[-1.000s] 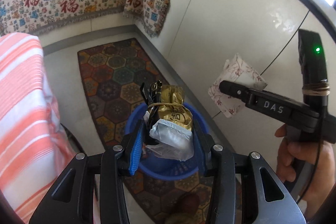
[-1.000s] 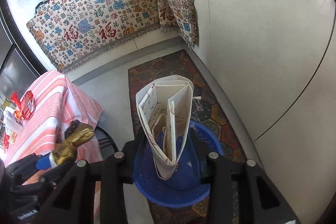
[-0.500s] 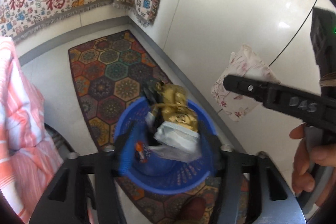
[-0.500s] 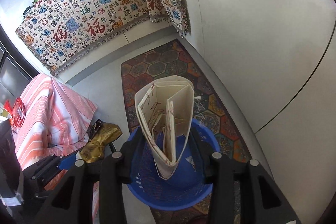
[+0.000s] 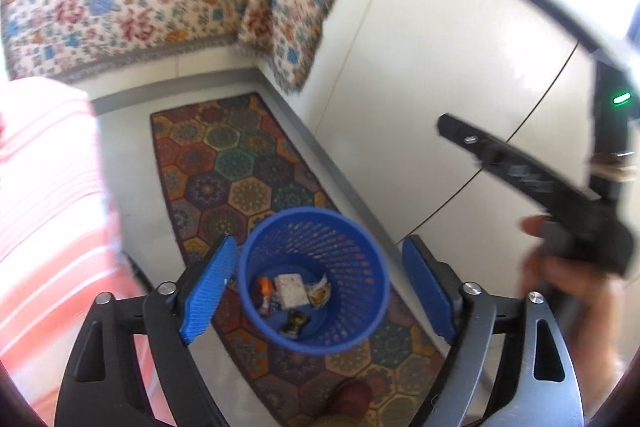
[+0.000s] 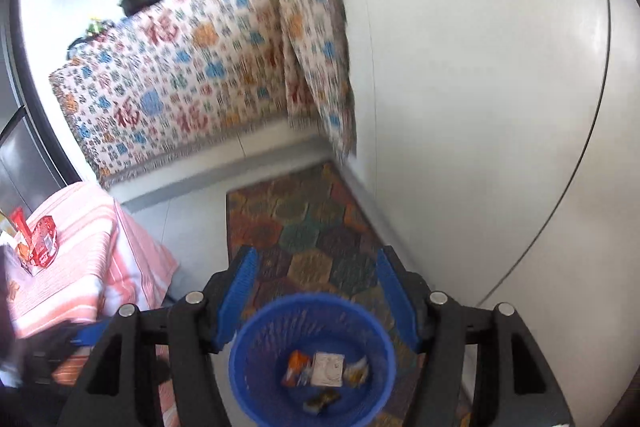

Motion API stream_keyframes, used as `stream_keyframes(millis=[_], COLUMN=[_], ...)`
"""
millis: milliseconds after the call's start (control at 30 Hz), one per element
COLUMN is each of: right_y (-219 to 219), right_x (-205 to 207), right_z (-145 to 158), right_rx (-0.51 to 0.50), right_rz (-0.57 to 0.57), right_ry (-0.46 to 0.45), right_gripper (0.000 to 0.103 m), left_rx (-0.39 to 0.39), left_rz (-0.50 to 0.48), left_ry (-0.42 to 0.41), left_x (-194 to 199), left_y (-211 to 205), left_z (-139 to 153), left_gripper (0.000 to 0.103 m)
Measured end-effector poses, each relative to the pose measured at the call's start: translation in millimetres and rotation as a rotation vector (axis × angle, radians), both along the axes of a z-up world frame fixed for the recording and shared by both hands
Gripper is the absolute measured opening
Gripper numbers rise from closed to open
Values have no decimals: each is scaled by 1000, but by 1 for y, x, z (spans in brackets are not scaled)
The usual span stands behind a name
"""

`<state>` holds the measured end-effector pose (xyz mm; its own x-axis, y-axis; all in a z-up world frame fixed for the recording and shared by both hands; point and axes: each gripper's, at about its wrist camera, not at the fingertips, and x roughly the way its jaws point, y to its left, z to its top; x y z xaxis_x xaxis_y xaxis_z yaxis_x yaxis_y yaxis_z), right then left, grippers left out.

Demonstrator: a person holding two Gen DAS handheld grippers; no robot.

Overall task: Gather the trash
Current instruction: 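Move both tools back over the table toward the red plastic bag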

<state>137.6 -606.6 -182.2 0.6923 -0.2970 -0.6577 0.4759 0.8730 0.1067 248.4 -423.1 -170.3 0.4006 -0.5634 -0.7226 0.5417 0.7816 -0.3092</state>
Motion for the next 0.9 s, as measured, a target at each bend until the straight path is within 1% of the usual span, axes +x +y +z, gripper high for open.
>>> stream_keyframes(millis=[67,133,233,300,333,433,567,633,733,800,900], right_y=[11,26,55,79,90,136,204,243,296,324,357], right_x=[3,8,18,25,26,37,46,51,57,59,65], right_z=[11,20,33,39,42,46,45,41,29,19,4], right_rx=[-39,-65,-107,-113,-112,-111,-62,-54,-55,-37,-9], right_rz=[13,40,95,141,166,257,396,480,602,667,715], right_ry=[-20,-29,-38,-45,-48,-54,-59,-43,2,38,87], right_gripper=[63,63,63,63,63,63,63,63,63,63,63], left_rx=[-5,9,32,53,71,158,230,263,279,283,305], left_rz=[15,36,88,133,158,258,386,448,523,555,579], left_ry=[-1,-3,11,24,23,7,-11,-5,12,16,13], left_x=[-15,-32,-52,-61,-65,-69,-66,-59,-52,-46,-38], left_y=[28,60,109,139,156,206,273,301,340,361,384], left_z=[16,28,34,32,30,17,-3,-16,-32,-38,-47], left_gripper=[89,90,92,92,92,92,92,92,92,92,92])
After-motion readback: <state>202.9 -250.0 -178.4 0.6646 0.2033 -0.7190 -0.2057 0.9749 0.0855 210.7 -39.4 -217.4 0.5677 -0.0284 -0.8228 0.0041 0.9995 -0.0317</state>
